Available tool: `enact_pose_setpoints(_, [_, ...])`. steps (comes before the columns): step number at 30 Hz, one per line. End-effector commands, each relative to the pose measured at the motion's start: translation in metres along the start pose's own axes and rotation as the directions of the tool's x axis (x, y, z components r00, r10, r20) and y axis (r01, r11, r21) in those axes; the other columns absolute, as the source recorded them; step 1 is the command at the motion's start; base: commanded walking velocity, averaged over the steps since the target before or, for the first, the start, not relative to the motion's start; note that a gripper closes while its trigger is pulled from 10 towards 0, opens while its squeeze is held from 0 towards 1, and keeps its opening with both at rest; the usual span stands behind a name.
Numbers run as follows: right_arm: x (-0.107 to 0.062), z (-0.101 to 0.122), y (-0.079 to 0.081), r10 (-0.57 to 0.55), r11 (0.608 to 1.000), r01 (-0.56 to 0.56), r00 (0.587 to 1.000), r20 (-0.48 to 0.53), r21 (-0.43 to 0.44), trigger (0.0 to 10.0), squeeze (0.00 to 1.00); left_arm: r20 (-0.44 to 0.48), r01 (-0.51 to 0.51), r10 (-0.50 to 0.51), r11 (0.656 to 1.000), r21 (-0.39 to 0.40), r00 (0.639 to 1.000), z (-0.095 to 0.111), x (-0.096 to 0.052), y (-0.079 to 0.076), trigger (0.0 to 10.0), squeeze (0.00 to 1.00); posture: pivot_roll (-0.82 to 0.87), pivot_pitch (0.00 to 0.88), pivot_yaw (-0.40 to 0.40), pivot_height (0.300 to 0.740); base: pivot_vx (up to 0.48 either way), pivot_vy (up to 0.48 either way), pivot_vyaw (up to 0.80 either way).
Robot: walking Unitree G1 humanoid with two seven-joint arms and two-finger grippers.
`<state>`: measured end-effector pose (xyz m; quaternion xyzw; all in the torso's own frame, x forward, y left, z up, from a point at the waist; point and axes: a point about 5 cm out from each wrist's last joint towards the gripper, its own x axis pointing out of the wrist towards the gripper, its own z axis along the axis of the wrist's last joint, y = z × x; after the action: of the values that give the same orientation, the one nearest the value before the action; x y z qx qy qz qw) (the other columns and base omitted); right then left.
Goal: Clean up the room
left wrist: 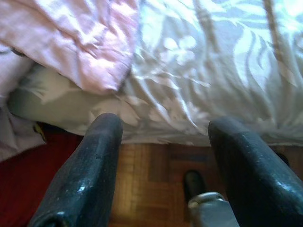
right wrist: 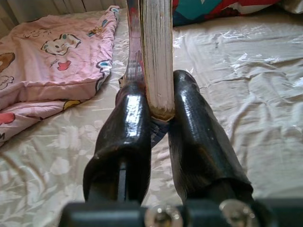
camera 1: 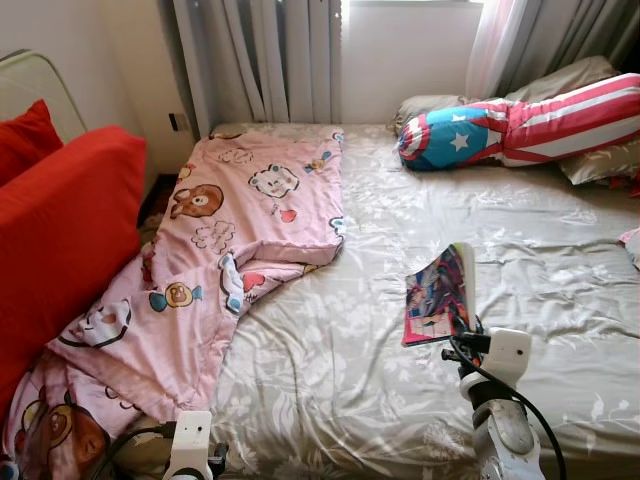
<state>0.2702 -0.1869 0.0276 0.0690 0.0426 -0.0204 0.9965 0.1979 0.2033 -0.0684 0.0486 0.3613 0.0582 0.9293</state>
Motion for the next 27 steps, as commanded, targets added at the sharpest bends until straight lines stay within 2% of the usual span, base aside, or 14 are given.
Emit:
enact_pose_setpoints(1, [0.003, 0.014, -0.003, 0.002, 1.0, -0.001, 0.998, 0.065, -0.021, 10.0, 0.0, -0.029, 0.008, -0.008, 1.0, -0.004, 1.0, -0.006, -0.002, -0.004, 10.0, 0.0, -0.06, 0.06, 0.001, 0.74, 0.0, -0.326, 0.0])
enact_pose_setpoints(7, [0.006, 0.015, -0.002, 0.009, 1.0, -0.007, 0.998, 0.063, -0.022, 10.0, 0.0, -0.035, 0.03, -0.029, 0.999, 0.015, 0.999, -0.008, -0.002, -0.007, 10.0, 0.0, -0.06, 0.05, 0.024, 0.74, 0.0, -0.395, 0.0])
enact_pose_setpoints(17, [0.009, 0.016, 0.007, 0.025, 1.0, -0.023, 0.997, 0.068, -0.019, 10.0, 0.0, -0.003, 0.037, -0.037, 0.999, 0.033, 0.999, 0.005, 0.002, -0.004, 10.0, 0.0, -0.07, 0.074, 0.039, 0.74, 0.0, -0.411, 0.0])
enact_pose_setpoints(27, [0.005, 0.015, 0.001, 0.005, 1.0, -0.004, 0.998, 0.066, -0.022, 10.0, 0.0, -0.023, 0.035, -0.034, 0.999, 0.041, 0.999, -0.004, -0.001, 0.0, 10.0, 0.0, -0.06, 0.099, 0.058, 0.74, 0.0, -0.431, 0.0])
